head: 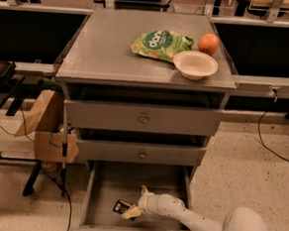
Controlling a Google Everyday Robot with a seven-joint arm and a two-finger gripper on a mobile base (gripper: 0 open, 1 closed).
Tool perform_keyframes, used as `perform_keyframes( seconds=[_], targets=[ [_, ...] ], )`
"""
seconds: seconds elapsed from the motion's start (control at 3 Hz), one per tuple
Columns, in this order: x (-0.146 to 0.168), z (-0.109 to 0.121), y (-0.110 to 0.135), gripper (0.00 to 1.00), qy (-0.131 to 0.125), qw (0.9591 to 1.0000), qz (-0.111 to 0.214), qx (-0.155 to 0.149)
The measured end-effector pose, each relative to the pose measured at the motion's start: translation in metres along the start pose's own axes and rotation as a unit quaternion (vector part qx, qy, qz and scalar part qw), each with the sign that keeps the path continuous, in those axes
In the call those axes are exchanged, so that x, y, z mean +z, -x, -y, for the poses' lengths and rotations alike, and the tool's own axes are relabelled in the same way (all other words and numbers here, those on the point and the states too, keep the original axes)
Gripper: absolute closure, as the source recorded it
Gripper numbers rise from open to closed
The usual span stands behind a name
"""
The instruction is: Pick rxbar chocolate from bottom drawer and place on counter
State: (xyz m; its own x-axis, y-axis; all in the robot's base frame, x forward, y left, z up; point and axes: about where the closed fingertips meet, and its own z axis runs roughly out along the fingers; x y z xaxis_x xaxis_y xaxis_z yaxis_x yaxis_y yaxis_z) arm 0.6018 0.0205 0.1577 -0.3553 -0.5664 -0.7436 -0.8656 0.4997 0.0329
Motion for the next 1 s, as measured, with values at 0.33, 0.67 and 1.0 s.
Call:
perform_keyframes(
  seconds=[0.33,0.67,1.0],
  targets=[
    [0.026,0.005,-0.007,0.19,0.002,0.9998,0.015,-0.016],
    [0.037,0.003,-0.012,0.18,0.007,0.9995,0.022,-0.022],
    [0.033,-0.002,-0.023,0.00,0.011,0.9992,0.014,-0.036]
  ],
)
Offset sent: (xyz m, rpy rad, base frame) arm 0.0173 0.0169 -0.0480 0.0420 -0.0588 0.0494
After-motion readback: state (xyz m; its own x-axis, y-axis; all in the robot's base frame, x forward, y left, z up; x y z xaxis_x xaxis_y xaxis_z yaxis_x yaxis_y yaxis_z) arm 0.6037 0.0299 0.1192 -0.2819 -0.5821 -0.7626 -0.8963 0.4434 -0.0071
